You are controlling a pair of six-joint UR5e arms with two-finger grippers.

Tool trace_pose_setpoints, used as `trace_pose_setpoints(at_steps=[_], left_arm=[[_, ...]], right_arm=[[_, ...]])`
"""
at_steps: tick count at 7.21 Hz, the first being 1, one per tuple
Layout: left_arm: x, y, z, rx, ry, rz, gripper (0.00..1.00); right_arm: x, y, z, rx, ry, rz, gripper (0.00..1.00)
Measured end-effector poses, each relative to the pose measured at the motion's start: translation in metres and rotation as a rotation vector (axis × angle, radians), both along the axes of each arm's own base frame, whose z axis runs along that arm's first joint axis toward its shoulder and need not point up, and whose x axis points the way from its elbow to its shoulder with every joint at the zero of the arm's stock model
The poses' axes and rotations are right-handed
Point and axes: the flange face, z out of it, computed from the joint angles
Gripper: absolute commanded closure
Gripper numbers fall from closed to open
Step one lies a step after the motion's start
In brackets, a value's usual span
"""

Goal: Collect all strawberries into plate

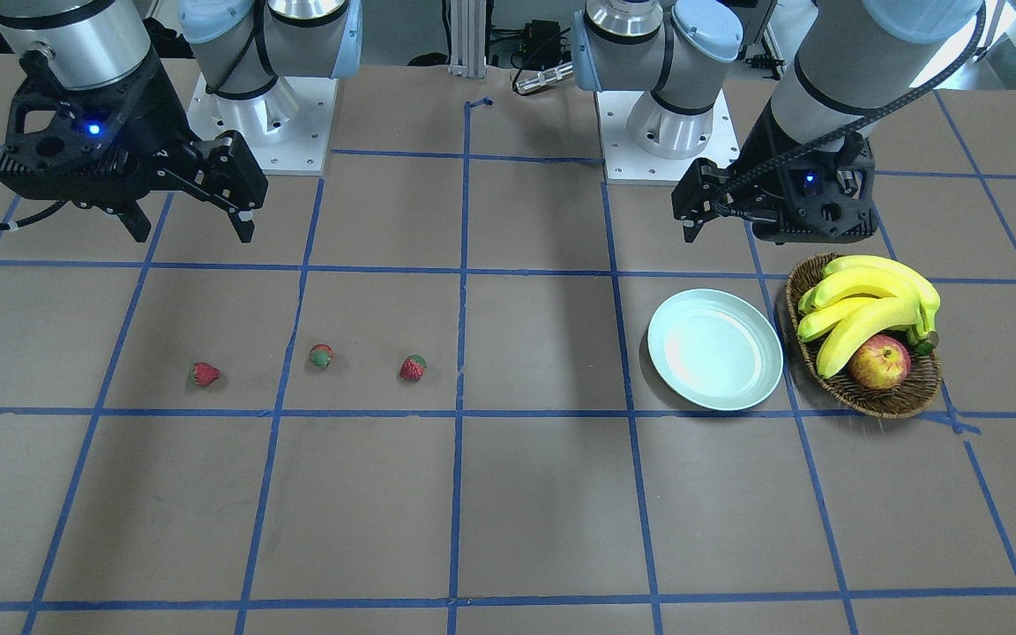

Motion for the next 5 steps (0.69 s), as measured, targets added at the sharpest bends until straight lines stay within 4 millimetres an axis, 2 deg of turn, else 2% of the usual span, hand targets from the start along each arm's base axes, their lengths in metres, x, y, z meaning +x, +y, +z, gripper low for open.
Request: trace_pose_setpoints(at_steps=[5], left_arm=[[0.0005, -0.0009, 0.0015, -0.013, -0.005, 0.002, 0.0]], right_arm=[[0.0004, 0.0005, -0.0006, 0.004, 0.002, 0.001, 0.0]])
